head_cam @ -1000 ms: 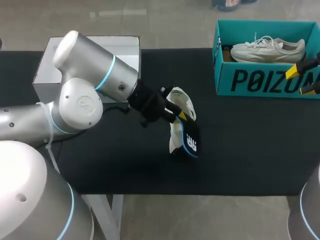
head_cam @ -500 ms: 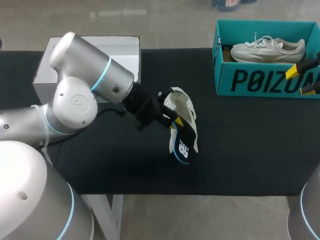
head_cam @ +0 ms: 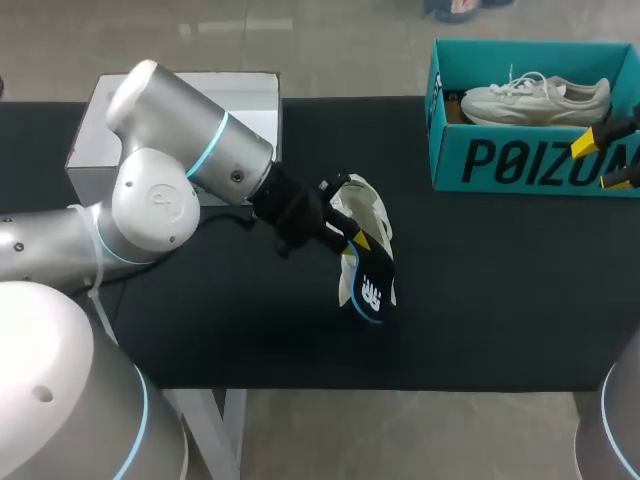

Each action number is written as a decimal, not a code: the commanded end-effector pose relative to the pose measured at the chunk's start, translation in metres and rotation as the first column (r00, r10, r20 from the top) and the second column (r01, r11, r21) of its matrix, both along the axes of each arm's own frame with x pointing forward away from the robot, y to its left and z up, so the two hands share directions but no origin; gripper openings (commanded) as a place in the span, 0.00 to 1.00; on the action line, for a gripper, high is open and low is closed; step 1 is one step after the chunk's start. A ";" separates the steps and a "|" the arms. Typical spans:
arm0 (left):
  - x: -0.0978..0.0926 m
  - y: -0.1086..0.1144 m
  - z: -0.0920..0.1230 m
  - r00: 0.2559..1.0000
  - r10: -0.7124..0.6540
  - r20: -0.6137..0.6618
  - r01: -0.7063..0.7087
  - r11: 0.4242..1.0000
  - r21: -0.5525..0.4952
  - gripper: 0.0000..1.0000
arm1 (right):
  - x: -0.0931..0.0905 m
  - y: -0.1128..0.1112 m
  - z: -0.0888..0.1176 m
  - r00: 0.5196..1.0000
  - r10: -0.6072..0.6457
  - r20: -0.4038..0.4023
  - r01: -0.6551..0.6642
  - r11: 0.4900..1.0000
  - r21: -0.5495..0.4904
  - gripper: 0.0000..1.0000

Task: Take the shoe out of the shoebox, open the shoe tongue, remove and reinsert the insole, then place the shoe into the shoebox

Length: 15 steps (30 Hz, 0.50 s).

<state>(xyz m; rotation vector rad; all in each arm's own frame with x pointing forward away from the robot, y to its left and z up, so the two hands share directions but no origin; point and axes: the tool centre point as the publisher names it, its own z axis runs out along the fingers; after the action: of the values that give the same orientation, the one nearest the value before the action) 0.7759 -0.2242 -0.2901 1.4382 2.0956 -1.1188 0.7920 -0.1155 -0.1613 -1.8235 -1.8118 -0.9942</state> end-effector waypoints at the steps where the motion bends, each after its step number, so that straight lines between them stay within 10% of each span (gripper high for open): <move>1: 0.002 0.002 0.001 0.999 -0.040 -0.023 0.039 0.998 -0.052 0.00 | -0.001 0.000 0.000 1.000 -0.001 -0.001 0.001 1.000 -0.003 1.00; 15: -0.005 -0.009 -0.012 0.987 -0.097 -0.131 0.092 0.995 -0.043 0.00 | -0.001 0.000 0.000 1.000 -0.001 -0.001 0.001 1.000 -0.003 1.00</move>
<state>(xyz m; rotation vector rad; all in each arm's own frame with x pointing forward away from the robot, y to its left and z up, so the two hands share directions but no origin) 0.7663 -0.2255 -0.2972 1.4877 2.0955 -1.3011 0.7920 -0.1153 -0.1613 -1.8238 -1.8120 -0.9937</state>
